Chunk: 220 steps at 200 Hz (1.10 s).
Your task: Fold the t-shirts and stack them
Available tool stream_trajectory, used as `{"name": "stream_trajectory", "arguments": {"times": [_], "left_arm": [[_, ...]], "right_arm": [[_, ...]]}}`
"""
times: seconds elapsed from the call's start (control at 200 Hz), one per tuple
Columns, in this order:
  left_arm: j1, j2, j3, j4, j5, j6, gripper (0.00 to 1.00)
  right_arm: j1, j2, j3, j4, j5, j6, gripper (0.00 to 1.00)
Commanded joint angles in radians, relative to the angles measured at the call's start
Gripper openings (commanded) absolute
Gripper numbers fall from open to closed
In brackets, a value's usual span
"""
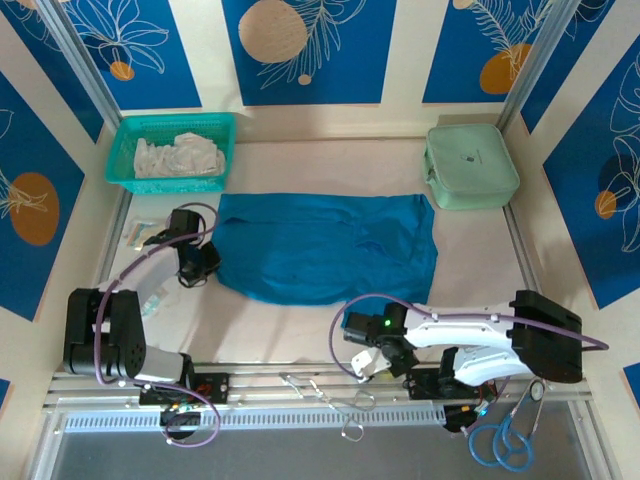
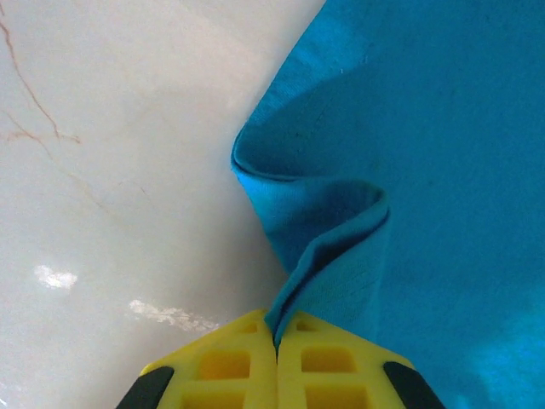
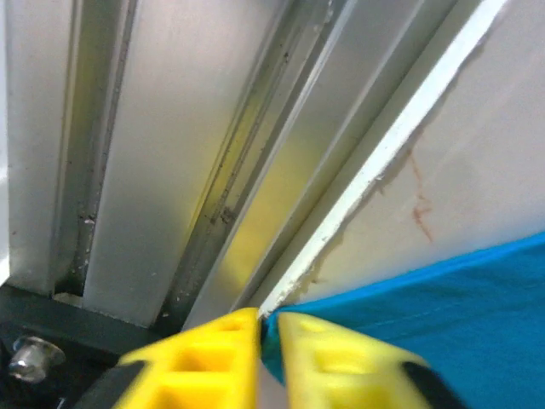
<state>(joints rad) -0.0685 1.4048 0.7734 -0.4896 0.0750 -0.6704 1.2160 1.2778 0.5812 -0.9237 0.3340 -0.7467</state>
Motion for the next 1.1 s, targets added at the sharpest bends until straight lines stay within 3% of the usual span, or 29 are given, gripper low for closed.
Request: {"name": "stream_trajectory", "arguments": {"times": [0.0, 0.295, 0.545, 0.841, 0.936, 1.096], "left_arm": [[0.001, -0.022, -0.011, 0.009, 0.022, 0.026, 0.00], [0.001, -0.008, -0.002, 0.001, 0.037, 0.032, 0.00], [0.001, -0.026, -0.021, -0.049, -0.002, 0.030, 0.00], [0.001, -0.066, -0.005, -0.165, -0.093, 0.024, 0.00], [0.001, -0.083, 0.020, -0.209, -0.133, 0.022, 0.00], [0.001, -0.082, 0.115, -0.297, -0.197, 0.036, 0.00]], "right_arm": [[-0.035, 0.032, -0.021, 0.066, 0.066, -0.025, 0.00], [-0.130, -0.027, 0.107, -0.041, 0.193, 0.018, 0.00], [-0.161, -0.156, 0.258, -0.136, 0.353, 0.203, 0.00], [-0.163, -0.224, 0.339, -0.028, 0.592, 0.301, 0.00], [-0.196, -0.221, 0.354, 0.066, 0.639, 0.256, 0.00], [-0.318, -0.215, 0.360, 0.239, 0.616, 0.130, 0.00]]}}
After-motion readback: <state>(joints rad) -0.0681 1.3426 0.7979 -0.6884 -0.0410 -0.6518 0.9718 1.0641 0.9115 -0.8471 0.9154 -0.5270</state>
